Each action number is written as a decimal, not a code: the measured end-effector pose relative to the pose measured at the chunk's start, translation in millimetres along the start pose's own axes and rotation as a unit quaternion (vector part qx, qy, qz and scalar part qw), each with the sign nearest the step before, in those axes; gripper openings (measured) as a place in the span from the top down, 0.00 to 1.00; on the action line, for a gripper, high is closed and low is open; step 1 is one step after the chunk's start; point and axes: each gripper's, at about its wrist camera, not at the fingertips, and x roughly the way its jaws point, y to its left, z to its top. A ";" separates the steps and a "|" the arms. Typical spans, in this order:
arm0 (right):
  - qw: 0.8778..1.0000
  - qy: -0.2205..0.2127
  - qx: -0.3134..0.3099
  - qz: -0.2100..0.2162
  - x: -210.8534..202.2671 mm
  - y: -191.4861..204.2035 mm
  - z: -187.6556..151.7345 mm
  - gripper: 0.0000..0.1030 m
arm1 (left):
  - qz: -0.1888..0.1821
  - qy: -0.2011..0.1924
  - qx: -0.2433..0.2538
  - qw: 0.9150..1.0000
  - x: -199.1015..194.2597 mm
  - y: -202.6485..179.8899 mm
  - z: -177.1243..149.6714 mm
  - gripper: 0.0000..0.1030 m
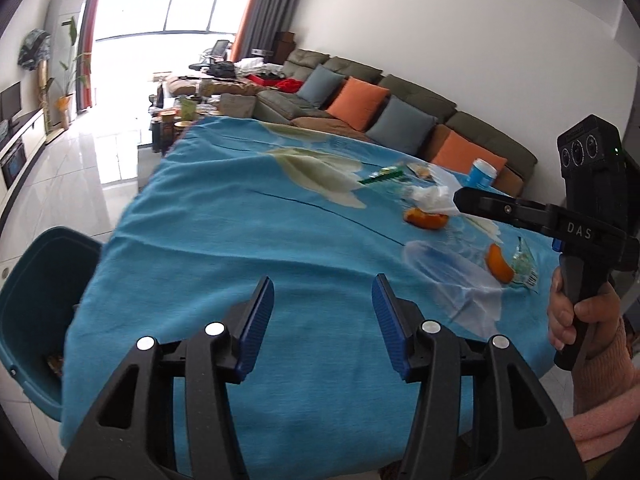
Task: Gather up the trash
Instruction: 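Move both open tools back over the table, then grasp a clear plastic wrapper with a barcode using the left tool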
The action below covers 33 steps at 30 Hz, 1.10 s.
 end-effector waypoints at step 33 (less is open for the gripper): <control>0.974 -0.081 0.166 -0.135 -125.7 -168.2 -68.5 0.65 | -0.206 0.148 0.169 0.953 169.5 -270.2 9.2 0.57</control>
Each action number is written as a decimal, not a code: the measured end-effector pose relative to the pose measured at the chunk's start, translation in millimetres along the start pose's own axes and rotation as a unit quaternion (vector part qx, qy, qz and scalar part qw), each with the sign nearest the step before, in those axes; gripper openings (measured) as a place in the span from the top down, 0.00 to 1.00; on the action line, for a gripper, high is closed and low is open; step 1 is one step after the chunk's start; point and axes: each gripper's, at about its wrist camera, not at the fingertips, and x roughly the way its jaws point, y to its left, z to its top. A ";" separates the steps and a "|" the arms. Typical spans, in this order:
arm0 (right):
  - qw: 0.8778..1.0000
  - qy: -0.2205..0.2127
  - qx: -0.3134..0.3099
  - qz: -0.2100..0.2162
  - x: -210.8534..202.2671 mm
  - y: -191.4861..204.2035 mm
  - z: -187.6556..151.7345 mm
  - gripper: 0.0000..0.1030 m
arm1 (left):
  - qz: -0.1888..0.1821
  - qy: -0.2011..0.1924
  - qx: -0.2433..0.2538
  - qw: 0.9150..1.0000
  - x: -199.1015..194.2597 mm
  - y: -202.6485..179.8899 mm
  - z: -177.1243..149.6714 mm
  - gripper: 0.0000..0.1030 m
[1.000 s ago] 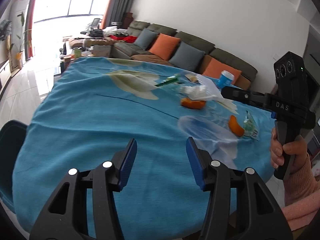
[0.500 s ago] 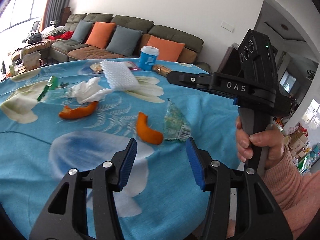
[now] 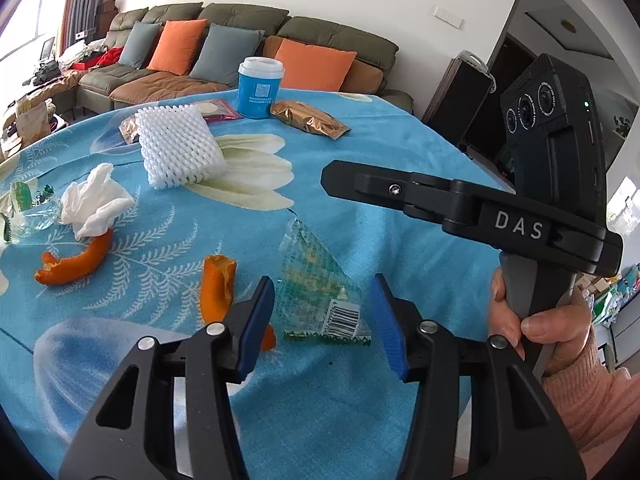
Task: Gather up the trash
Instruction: 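Grasp a clear plastic wrapper with a barcode using the left tool, then grasp an orange peel with the right tool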
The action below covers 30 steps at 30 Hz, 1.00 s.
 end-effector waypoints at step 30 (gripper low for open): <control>0.991 0.106 -0.072 0.034 51.3 58.0 -38.4 0.65 | 0.104 -0.064 -0.094 0.988 -134.5 90.0 -79.7 0.72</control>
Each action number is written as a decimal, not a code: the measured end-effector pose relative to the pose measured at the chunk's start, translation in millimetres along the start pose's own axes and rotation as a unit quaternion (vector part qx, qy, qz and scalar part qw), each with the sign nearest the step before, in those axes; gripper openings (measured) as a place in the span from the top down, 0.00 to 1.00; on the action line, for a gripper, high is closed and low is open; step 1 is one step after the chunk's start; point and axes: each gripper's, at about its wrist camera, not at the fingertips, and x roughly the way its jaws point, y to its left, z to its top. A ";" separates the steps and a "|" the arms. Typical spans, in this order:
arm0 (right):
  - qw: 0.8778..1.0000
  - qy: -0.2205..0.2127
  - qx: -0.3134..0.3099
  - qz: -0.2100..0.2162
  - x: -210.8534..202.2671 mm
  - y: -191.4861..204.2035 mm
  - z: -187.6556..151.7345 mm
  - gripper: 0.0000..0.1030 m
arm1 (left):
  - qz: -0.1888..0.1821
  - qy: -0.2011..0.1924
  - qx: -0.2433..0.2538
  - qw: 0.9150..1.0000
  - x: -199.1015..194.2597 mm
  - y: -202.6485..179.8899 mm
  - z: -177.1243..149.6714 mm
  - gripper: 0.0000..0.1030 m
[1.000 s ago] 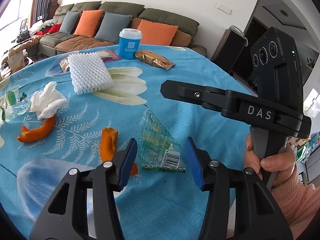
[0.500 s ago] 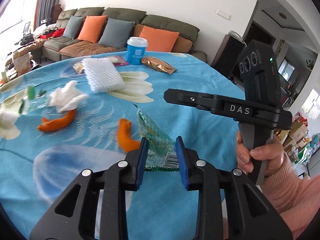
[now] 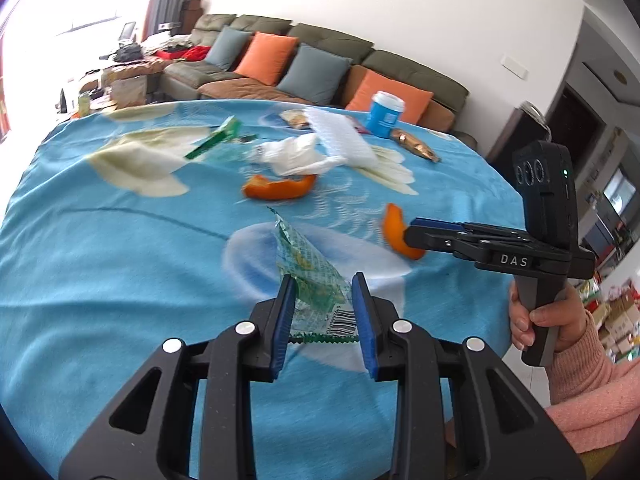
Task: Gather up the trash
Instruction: 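Grasp an orange peel with the right tool, then carry the held wrapper and orange peel with both tools over the bin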
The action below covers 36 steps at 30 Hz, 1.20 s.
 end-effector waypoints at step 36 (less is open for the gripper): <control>0.989 0.007 -0.103 0.104 30.2 118.1 12.9 0.89 | 0.081 -0.056 -0.060 0.993 -77.9 56.5 -35.6 0.72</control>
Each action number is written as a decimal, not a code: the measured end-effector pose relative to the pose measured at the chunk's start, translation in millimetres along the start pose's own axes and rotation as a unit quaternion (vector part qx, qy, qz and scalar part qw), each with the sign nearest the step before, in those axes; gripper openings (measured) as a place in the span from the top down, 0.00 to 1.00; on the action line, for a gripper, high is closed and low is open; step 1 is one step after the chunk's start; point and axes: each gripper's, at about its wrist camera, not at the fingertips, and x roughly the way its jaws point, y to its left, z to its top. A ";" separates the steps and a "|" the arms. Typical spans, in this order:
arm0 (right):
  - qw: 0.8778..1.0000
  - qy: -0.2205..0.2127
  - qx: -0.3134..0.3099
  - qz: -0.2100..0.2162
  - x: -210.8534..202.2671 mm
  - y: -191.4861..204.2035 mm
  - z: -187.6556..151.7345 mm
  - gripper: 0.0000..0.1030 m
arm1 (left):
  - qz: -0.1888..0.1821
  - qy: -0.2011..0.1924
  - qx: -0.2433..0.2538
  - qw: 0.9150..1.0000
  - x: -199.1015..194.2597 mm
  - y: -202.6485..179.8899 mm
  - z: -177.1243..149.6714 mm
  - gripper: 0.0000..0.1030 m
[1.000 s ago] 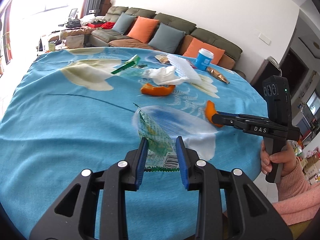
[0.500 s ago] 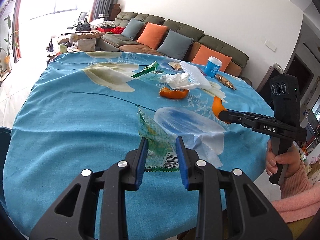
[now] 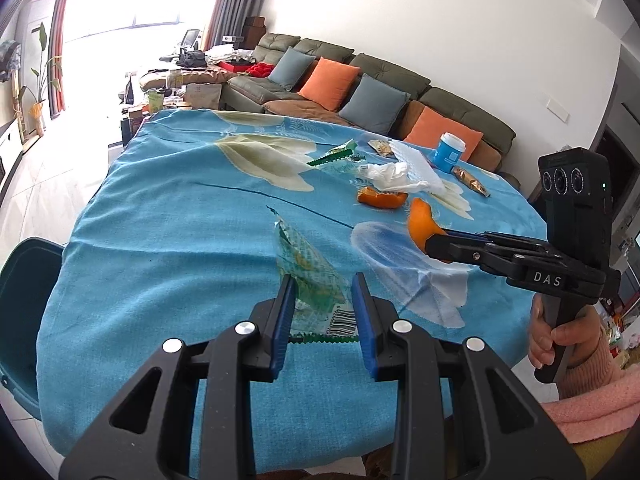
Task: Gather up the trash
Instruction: 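Carry the held wrapper and orange peel with both tools over the bin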
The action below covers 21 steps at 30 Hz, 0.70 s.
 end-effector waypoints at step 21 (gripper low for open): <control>0.994 0.041 -0.073 0.076 57.3 73.8 21.0 0.89 | 0.070 -0.036 -0.066 0.995 -52.8 64.4 -15.6 0.72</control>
